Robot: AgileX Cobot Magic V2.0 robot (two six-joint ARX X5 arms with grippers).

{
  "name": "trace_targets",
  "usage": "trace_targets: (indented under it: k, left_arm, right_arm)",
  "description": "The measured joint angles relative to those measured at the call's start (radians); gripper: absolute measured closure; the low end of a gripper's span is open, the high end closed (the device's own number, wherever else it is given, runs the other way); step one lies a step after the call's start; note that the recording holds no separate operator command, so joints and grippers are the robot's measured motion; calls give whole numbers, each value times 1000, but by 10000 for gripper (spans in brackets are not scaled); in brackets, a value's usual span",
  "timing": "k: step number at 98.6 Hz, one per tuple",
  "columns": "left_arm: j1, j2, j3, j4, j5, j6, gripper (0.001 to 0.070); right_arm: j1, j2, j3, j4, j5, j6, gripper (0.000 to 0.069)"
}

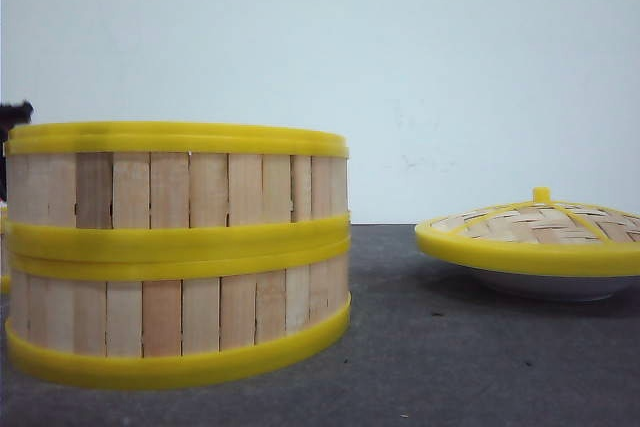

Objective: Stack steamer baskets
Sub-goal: 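Grasp the rim of the remaining basket with the left gripper and lift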

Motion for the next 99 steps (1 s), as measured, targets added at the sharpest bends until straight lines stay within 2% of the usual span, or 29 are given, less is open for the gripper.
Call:
trace_targets:
  k: [10, 32, 40, 72, 86, 99]
  left_arm:
    - [0, 61, 27, 13, 0, 0, 335]
    - [0, 142, 55, 24, 3, -3, 604]
    - [1, 142, 60, 33, -5, -3, 667]
    - [1, 149, 92, 22, -5, 6, 684]
    - [2, 153, 166, -30, -13, 8, 684]
    - [8, 153, 279, -104, 2, 8, 684]
  right_arm:
    - [-5, -67, -31, -45, 16, 10, 266]
    - [-6, -168, -35, -103, 50, 46, 266]
    - [-6, -193, -35, -121, 50, 58, 266]
    - [-6, -223, -35, -200, 50, 94, 266]
    - [-6, -226, -35, -215, 50, 97, 266]
    - [-6, -226, -35, -214, 50, 97, 266]
